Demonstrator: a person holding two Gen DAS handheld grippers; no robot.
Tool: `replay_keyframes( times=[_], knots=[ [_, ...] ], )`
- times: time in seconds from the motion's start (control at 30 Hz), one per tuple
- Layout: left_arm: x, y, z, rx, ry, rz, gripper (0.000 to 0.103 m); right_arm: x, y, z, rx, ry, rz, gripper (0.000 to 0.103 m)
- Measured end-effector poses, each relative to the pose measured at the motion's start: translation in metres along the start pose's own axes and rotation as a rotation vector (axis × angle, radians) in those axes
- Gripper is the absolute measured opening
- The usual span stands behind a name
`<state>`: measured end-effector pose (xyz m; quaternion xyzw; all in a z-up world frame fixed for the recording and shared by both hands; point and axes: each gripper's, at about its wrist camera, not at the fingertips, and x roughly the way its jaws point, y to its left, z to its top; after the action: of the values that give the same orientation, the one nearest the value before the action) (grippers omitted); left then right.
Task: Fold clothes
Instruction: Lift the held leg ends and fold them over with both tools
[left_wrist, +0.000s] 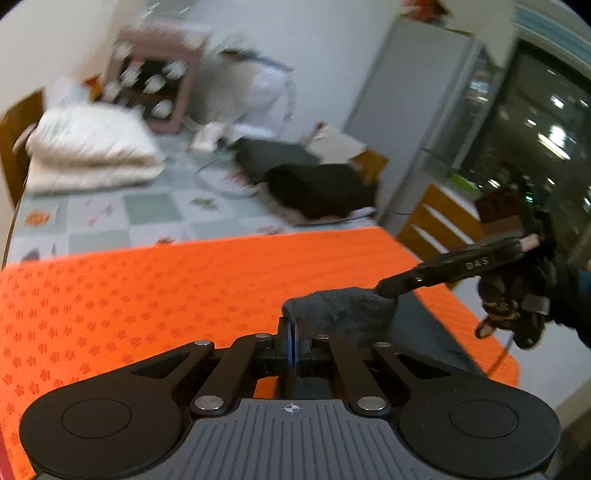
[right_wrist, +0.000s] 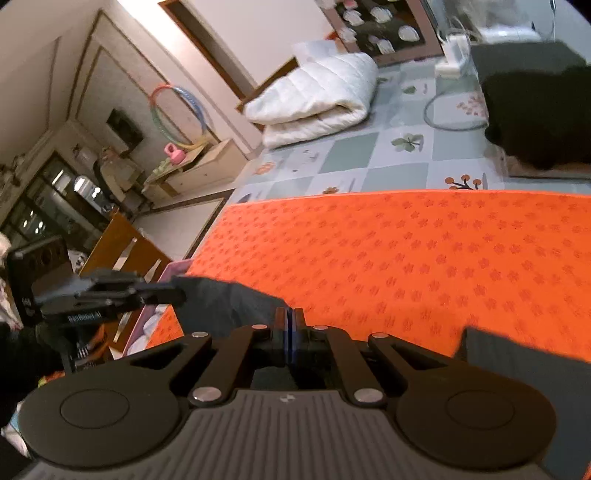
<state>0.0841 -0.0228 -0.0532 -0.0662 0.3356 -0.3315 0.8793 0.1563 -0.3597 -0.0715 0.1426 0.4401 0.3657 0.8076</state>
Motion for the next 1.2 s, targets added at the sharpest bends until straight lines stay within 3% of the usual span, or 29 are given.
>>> replay_keyframes(
  times=[0.17, 0.4, 0.7, 0.9, 1.03, 1.13, 1.2],
  knots=[
    [-0.041, -0.053, -0.018, 0.107, -0.013, -0.020, 0.004, -0.048, 0.031, -0.033, -0.059, -0.001, 0.023, 0.003],
    [-0.074, -0.115, -0.075, 0.160, 0.045, 0.017, 0.004, -0.086, 0.074, -0.100, -0.186, 0.034, 0.028, 0.003],
    [-0.054, -0.151, -0.153, 0.196, 0.220, 0.134, 0.004, -0.074, 0.100, -0.195, -0.390, 0.118, -0.038, 0.003],
    [-0.035, -0.150, -0.188, 0.175, 0.325, 0.187, 0.006, -0.053, 0.101, -0.229, -0.496, 0.181, -0.063, 0.004],
    [-0.044, -0.144, -0.187, 0.137, 0.363, 0.156, 0.018, -0.055, 0.093, -0.233, -0.480, 0.210, -0.064, 0.009],
    [-0.059, -0.141, -0.166, 0.098, 0.312, 0.130, 0.029, -0.081, 0.088, -0.216, -0.419, 0.172, -0.055, 0.024],
    [-0.064, -0.134, -0.146, 0.052, 0.257, 0.116, 0.038, -0.102, 0.083, -0.201, -0.373, 0.132, -0.065, 0.027]
  ],
)
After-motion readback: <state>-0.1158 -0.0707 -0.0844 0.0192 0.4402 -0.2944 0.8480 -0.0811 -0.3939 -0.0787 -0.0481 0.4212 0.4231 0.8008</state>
